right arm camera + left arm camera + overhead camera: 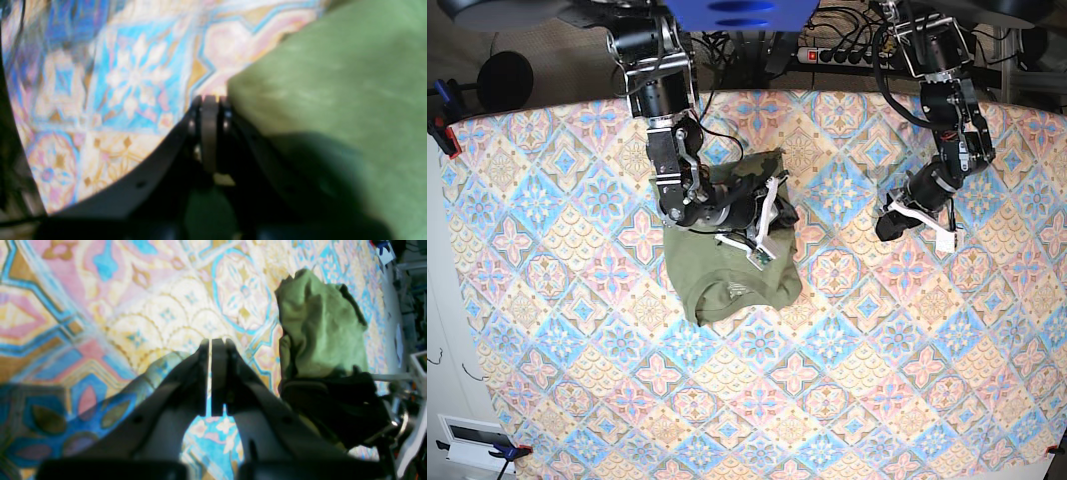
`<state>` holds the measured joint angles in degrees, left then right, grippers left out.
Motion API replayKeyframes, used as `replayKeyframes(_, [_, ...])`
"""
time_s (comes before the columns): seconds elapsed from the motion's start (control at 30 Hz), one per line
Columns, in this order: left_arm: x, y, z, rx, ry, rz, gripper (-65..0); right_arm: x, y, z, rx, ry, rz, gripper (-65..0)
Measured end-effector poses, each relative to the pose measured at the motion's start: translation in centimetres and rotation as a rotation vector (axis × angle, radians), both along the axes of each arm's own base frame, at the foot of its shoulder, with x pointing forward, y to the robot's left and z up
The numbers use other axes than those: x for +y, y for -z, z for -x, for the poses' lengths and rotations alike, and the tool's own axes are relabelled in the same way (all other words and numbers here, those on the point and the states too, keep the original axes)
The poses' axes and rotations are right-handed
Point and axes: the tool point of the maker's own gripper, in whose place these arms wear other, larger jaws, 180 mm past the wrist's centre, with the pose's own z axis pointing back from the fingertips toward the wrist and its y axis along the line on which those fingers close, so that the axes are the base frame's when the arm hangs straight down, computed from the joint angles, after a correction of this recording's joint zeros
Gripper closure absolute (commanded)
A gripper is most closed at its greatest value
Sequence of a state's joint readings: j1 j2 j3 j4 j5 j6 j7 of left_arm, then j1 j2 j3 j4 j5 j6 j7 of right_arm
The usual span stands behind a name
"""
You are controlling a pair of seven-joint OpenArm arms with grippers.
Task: Layout the t-shirt on the table in an organized manner, then fold the t-shirt properly
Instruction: 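Press the folded shirt flat with the right gripper and release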
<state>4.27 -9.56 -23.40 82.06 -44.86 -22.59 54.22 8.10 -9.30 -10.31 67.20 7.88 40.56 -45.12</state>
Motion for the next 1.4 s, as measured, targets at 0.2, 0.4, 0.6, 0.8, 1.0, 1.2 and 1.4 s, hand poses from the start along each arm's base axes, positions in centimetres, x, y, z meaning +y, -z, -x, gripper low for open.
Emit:
replayKeyframes(0.2, [0.0,-0.1,-0.1,-0.003,-0.001,0.000,0.0,-3.5,0.6,-0.8,0.019,0.085,-0.045,-1.8])
replayKeyframes(0.4, [0.0,-0.2,-0.3,-0.007,0.000,0.000,0.0,-9.5,0.5,-3.4,-0.033,0.172,0.016,-1.8])
replayKeyframes(0.6, [0.0,-0.3,-0.3,-0.008,0.000,0.001,0.0,-14.1,0.4,-4.6,-0.066,0.199,0.095,-1.8])
replayKeyframes(0.8, [0.1,-0.3,-0.3,-0.008,0.000,-0.001,0.0,-19.1,0.1,-5.8,-0.087,0.239,0.200,-1.8])
replayKeyframes(1.0, [0.0,-0.3,-0.3,-0.008,-0.001,-0.001,0.0,-20.1,-0.6,-7.0,-0.092,0.238,0.268,-1.8])
replayKeyframes(1.2, [-0.5,-2.0,-0.2,-0.035,0.042,-0.034,0.0,-20.3,-1.9,-6.6,-0.105,0.222,0.303,-1.8])
replayKeyframes(1.4, [-1.1,-4.3,0.2,-0.088,0.081,-0.078,0.0,-20.2,-4.8,-5.2,-0.187,0.198,0.366,-1.8])
